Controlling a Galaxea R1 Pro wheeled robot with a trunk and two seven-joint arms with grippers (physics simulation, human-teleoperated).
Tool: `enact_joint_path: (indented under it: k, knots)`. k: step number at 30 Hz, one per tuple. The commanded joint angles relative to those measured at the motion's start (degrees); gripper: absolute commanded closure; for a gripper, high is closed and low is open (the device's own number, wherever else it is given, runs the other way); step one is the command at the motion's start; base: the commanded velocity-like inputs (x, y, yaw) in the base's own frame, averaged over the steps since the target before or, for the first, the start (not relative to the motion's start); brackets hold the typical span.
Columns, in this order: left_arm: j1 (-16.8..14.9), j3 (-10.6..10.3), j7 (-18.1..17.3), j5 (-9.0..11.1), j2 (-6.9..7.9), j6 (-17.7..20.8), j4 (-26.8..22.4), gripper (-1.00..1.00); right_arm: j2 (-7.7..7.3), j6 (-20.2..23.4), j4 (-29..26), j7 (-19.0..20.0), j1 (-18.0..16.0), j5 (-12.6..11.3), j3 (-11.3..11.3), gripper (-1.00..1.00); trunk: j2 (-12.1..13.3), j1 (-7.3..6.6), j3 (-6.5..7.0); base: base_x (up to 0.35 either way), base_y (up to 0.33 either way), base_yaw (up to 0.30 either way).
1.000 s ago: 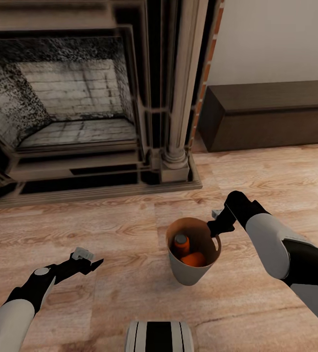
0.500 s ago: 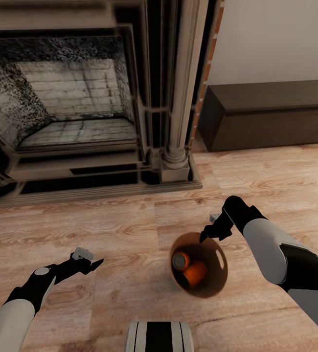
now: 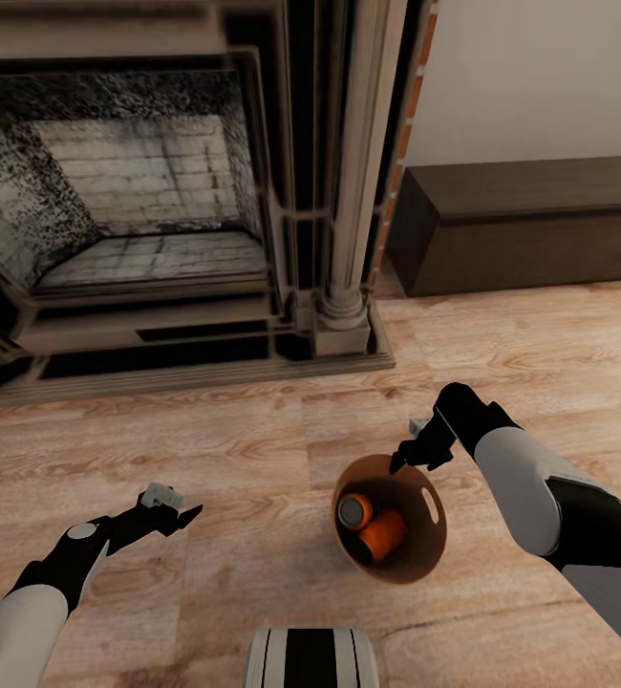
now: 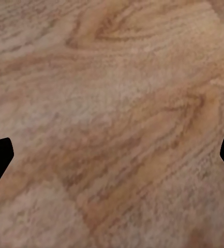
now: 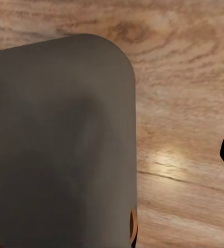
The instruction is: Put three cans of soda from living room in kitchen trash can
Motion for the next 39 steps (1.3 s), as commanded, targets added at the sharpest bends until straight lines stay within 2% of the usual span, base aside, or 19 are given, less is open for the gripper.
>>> enact_joint_path:
  k: [1,28,39]
  knots:
    - [0.0,0.0,0.0,0.0,0.01,0.0,0.0,-1.00,0.00,0.0,0.0,-0.2,0.0,0.2,0.0,-1.00,0.0,0.00,0.00,0.000,0.000,0.000]
    - [0.0,-0.1,0.1,-0.6,0.03,0.3,2.3,-1.00,0.07,0.0,-0.1,-0.6,0.9,0.3,0.0,-1.00,0.3,-0.67,5.76,0.000,0.000,0.000]
    - [0.0,-0.3,2.5,-0.7,0.03,0.5,4.4,-1.00,0.39,0.0,-0.3,-0.8,1.1,0.3,0.1,-1.00,0.5,-0.95,8.20,0.000,0.000,0.000]
